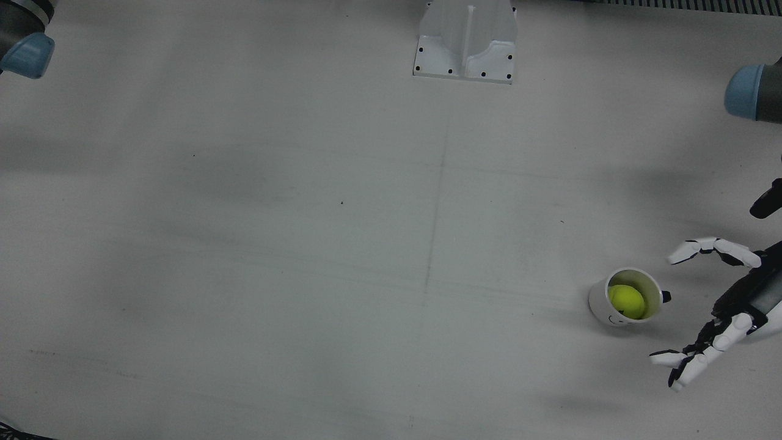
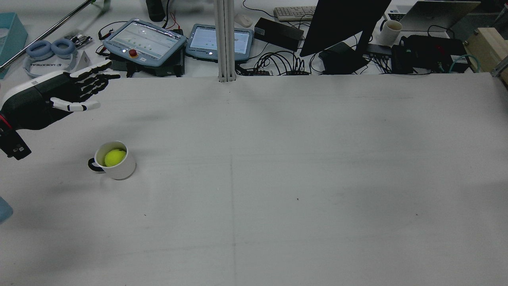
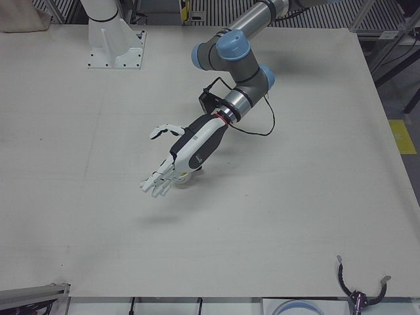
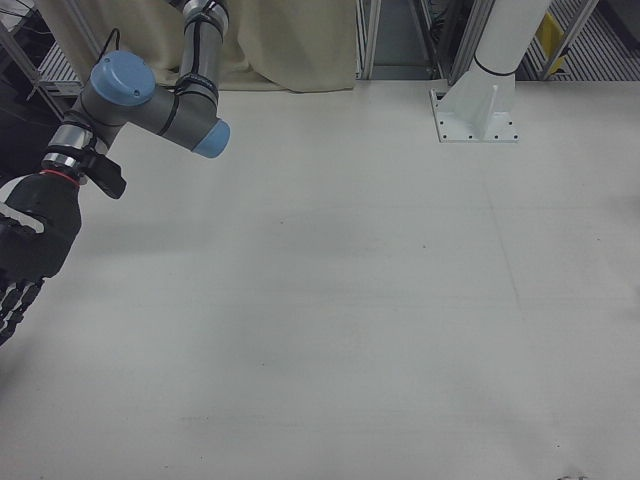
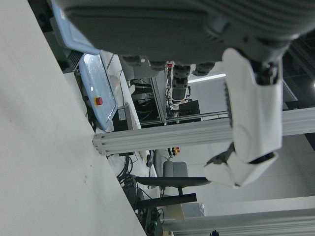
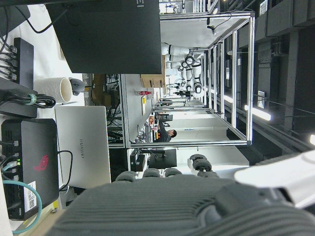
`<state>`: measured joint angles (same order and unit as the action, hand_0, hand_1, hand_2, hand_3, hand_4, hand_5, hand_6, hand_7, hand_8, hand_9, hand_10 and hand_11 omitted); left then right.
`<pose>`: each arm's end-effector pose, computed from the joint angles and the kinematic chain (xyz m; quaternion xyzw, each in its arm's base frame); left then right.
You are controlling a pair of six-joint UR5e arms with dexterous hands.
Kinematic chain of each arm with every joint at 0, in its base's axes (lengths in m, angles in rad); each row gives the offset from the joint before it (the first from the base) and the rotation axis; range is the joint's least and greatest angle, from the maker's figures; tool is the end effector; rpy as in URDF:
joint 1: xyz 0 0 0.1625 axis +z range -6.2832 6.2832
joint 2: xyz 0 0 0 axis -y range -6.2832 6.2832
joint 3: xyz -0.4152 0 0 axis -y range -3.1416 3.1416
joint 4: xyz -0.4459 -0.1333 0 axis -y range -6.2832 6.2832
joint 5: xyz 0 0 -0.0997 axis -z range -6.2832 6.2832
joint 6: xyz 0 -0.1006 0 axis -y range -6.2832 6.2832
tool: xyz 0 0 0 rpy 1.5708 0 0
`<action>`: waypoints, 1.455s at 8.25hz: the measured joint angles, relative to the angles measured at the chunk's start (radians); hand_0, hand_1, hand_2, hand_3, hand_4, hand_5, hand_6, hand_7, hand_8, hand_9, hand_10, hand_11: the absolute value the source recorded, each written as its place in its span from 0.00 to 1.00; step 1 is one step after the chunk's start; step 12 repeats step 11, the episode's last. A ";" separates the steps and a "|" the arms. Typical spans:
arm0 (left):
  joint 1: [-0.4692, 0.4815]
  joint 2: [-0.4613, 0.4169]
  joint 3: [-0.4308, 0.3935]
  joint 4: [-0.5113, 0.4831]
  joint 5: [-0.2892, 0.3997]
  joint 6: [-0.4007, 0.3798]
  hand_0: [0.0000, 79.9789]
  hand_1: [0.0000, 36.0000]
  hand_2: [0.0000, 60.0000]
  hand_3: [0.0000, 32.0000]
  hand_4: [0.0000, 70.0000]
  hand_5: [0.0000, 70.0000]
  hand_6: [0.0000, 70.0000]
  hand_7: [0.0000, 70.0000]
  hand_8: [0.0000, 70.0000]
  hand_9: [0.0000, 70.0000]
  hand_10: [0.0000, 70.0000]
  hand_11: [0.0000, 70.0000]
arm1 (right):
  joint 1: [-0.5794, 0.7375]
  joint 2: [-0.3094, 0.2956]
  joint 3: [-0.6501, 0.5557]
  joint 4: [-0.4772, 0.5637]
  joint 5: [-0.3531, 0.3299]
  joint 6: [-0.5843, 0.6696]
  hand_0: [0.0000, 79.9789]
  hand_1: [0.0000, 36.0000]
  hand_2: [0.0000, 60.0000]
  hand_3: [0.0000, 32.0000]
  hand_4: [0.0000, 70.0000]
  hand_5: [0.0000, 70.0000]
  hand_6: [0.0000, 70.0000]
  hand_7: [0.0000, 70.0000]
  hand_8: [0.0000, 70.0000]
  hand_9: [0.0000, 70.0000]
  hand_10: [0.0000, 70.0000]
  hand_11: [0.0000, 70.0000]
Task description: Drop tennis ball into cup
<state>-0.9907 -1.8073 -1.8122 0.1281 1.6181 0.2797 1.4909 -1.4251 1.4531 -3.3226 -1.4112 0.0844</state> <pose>0.2333 -0.5905 0.4203 -0.1360 0.8079 -0.5129 0.2565 0.1018 -0.5990 0.6745 -0.0071 0.6517 -0.7565 0.0536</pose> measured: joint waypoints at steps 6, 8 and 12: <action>-0.373 -0.128 0.119 0.182 0.003 0.004 0.94 1.00 0.38 0.00 0.00 0.11 0.02 0.34 0.00 0.05 0.00 0.06 | 0.000 0.000 0.003 0.000 0.000 0.000 0.00 0.00 0.00 0.00 0.00 0.00 0.00 0.00 0.00 0.00 0.00 0.00; -0.417 -0.131 0.142 0.214 0.007 -0.002 0.93 1.00 0.40 0.00 0.01 0.11 0.03 0.34 0.00 0.05 0.00 0.05 | 0.000 0.000 0.003 0.000 0.000 0.000 0.00 0.00 0.00 0.00 0.00 0.00 0.00 0.00 0.00 0.00 0.00 0.00; -0.421 -0.133 0.134 0.228 0.011 -0.013 0.96 1.00 0.41 0.00 0.01 0.10 0.01 0.36 0.00 0.05 0.00 0.05 | 0.000 0.000 0.003 0.000 0.000 0.000 0.00 0.00 0.00 0.00 0.00 0.00 0.00 0.00 0.00 0.00 0.00 0.00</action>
